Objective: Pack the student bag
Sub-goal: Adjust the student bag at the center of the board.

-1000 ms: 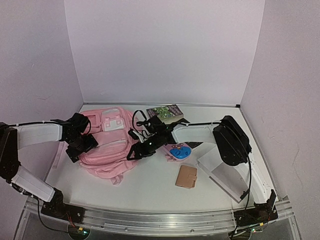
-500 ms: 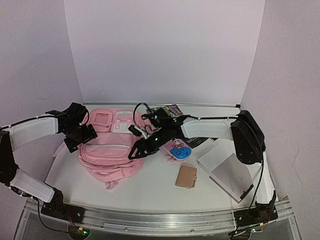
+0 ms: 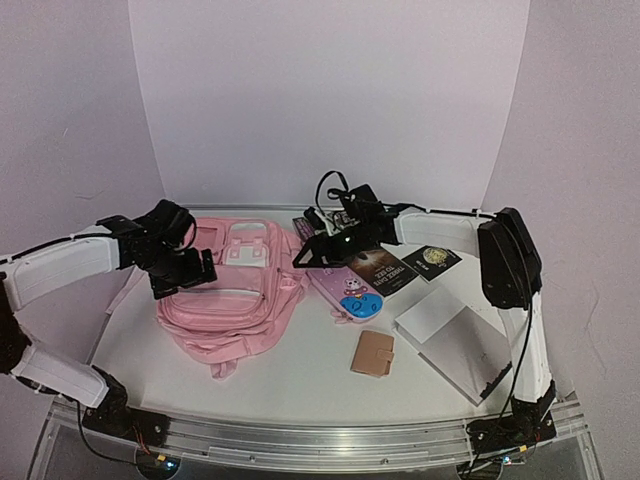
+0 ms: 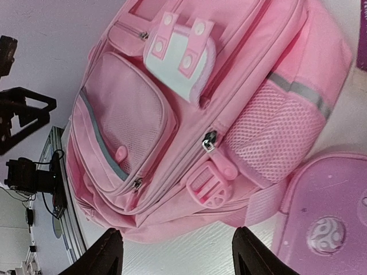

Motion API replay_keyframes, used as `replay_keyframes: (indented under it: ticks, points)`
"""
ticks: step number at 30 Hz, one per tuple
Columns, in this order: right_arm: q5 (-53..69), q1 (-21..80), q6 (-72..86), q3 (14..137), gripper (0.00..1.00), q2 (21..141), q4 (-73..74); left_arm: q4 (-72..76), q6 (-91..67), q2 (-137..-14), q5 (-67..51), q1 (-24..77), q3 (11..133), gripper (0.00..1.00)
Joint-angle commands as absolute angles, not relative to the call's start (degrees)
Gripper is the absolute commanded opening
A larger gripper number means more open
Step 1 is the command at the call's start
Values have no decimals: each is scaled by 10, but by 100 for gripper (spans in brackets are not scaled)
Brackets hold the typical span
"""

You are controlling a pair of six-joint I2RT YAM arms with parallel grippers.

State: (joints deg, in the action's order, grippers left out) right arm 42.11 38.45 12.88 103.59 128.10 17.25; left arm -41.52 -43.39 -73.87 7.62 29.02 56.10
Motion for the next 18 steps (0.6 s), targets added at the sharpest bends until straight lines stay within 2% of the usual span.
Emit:
replay_keyframes:
  ticks: [1,6,11,14,18]
  points:
    - [441,393,140,1018,64,1282,172,-443,-400,-810,101,355,626,100]
    - [437,394,144,992,64,1267,172,-466,-374,-871,115,397,672,100]
    - [445,395,150,978,63,1261,172,-554,-382,-937,202,429,722,100]
    - [436,405,138,971,63,1250,172,-546,-405,-891,213,423,690,100]
    - [417,440,132,974,63,1239,173,-501,-446,-784,172,370,615,100]
